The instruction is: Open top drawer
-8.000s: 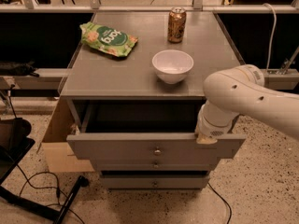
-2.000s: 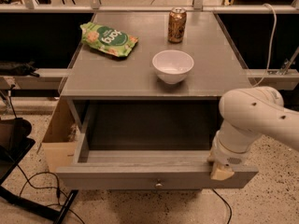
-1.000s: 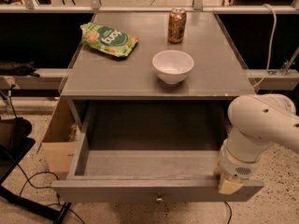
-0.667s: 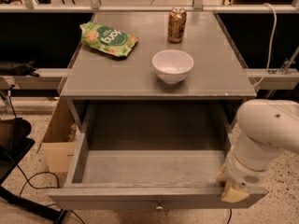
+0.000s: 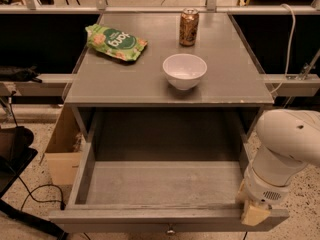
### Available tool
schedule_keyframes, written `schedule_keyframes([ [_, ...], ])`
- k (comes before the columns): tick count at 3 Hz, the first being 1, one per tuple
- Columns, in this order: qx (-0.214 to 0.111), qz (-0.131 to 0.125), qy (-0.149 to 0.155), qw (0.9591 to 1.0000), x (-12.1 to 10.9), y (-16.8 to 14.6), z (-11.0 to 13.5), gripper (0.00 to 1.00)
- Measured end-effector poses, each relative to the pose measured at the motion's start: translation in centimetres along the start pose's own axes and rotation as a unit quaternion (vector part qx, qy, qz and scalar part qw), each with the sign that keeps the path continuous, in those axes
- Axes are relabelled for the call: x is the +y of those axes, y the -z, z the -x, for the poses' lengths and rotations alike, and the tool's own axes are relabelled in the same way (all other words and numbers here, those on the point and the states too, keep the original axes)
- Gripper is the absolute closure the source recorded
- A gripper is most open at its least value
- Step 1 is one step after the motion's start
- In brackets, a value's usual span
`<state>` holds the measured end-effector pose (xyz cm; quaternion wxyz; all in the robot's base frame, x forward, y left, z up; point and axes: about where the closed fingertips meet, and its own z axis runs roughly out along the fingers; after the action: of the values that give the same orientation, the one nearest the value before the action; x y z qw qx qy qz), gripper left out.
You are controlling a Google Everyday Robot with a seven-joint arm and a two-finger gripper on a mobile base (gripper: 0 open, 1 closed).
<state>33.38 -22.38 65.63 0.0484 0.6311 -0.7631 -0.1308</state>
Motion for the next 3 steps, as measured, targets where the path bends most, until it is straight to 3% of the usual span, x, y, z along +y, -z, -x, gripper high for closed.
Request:
schedule_keyframes([
  [1,0.000,0.000,0.000,1.0000,0.00,0.00,0.00,0.50],
  [3,0.001,-0.004,0.002,1.0000,0.05,0.59,0.10,0.00],
])
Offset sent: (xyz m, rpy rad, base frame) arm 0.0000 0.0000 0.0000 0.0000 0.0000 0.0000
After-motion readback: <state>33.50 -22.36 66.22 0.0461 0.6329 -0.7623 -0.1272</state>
